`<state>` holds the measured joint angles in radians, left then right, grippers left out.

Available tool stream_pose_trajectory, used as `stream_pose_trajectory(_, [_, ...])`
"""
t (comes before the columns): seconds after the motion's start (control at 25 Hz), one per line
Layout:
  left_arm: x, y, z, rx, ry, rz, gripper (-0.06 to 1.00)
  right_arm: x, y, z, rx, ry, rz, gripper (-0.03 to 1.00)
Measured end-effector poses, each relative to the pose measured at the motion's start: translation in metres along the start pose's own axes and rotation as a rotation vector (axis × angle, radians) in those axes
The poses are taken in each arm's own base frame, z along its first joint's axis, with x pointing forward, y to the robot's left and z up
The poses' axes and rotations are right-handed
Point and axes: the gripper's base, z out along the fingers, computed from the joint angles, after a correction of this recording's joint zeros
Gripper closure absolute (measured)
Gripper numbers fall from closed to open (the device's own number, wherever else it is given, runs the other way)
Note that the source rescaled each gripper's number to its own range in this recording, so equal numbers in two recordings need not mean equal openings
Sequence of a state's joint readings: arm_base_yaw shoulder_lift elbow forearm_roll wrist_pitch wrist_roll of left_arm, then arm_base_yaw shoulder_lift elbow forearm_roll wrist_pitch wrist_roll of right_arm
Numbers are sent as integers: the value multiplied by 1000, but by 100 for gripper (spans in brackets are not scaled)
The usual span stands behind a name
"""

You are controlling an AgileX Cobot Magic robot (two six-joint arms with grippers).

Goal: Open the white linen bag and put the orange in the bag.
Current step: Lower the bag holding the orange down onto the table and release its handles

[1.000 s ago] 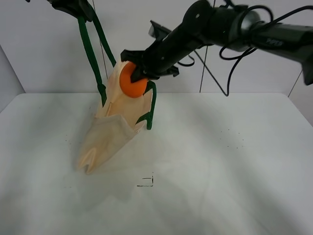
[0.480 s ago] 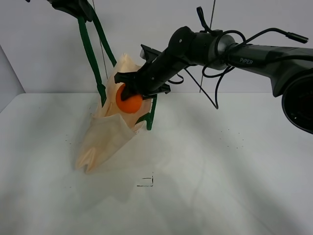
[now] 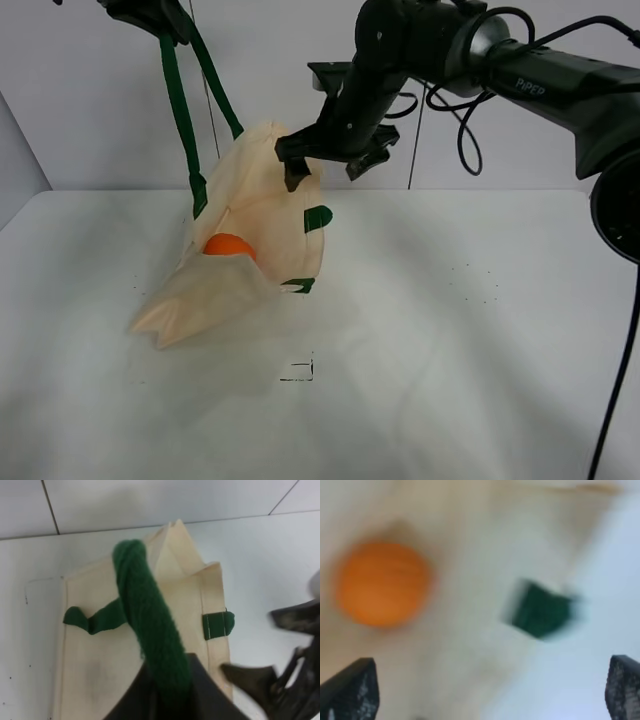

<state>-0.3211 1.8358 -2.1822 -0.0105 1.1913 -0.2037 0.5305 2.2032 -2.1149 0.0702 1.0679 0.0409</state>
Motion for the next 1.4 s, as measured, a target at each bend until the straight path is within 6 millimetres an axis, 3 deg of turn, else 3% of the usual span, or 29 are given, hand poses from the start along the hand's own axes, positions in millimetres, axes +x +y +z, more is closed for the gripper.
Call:
stream_pose_trajectory(0.2, [0, 0, 0, 2, 0, 1, 94, 2, -38, -4, 101, 38, 52, -3])
stream_pose_trajectory(0.28, [0, 0, 0, 3, 1, 1, 94, 3, -62, -7, 128, 48, 93, -3])
stream_pose_trajectory(0.56, [0, 0, 0, 3, 1, 1, 94, 25, -175, -27, 272, 120, 268, -3])
stream_pose_trajectory(0.68, [0, 0, 0, 3, 1, 1, 94, 34, -206, -35, 298, 121, 328, -3])
stream_pose_trajectory(0.8, [0, 0, 0, 3, 1, 1, 94, 41, -225, -41, 307, 118, 371, -3])
stream_pose_trajectory(1.04, [0, 0, 0, 4, 1, 1, 94, 52, -237, -46, 313, 139, 391, -3])
stream_pose_trajectory(1.2, [0, 0, 0, 4, 1, 1, 94, 71, -223, -58, 280, 190, 390, -3])
stream_pose_trajectory(1.4, [0, 0, 0, 4, 1, 1, 94, 121, -190, -93, 240, 276, 402, -3])
